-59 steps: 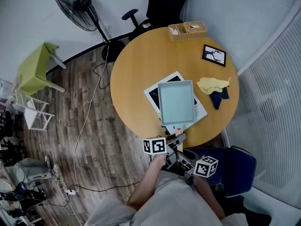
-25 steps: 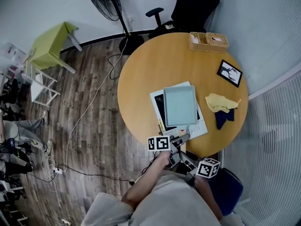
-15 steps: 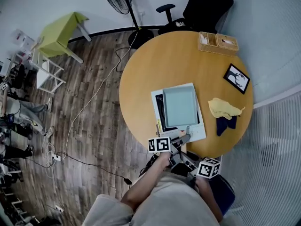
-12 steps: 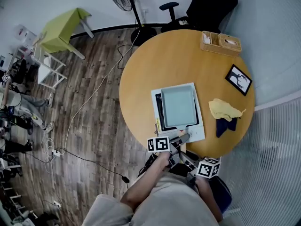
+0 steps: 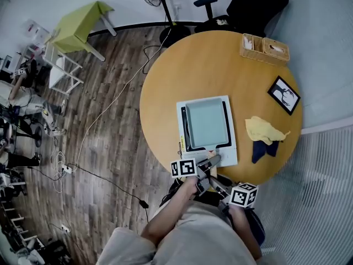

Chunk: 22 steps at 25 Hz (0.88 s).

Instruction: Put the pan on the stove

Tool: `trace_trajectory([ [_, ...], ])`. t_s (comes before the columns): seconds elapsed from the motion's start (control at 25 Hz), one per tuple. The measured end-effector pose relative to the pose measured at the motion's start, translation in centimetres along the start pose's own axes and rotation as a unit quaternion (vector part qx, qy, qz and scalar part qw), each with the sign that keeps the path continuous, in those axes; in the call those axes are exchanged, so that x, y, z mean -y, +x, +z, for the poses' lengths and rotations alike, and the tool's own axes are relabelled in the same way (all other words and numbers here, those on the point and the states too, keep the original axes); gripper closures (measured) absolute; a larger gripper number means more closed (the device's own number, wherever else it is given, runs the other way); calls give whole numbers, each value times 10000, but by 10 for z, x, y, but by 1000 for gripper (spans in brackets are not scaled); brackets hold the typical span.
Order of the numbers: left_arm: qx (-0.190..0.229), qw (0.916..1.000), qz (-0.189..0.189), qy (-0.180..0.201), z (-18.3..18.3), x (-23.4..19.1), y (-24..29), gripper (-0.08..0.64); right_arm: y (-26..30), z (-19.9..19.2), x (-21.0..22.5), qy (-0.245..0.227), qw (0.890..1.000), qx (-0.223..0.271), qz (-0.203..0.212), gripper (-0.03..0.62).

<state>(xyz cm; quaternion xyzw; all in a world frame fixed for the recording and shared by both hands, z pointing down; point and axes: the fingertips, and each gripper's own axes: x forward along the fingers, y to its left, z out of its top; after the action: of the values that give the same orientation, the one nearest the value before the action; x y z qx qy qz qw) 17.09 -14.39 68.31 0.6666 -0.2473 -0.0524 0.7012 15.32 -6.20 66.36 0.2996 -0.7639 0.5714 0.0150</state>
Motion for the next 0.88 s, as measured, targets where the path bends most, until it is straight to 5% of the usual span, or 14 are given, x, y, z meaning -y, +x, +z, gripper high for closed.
trace_trajectory([
  [0.56, 5, 9998, -154, -139, 4, -3, -3, 419, 6, 0, -3, -69, 9998, 51, -197, 448],
  [0.88, -206, 9997, -69, 141, 4, 1, -3, 394, 2, 8, -6, -377, 9983, 182, -399, 431],
])
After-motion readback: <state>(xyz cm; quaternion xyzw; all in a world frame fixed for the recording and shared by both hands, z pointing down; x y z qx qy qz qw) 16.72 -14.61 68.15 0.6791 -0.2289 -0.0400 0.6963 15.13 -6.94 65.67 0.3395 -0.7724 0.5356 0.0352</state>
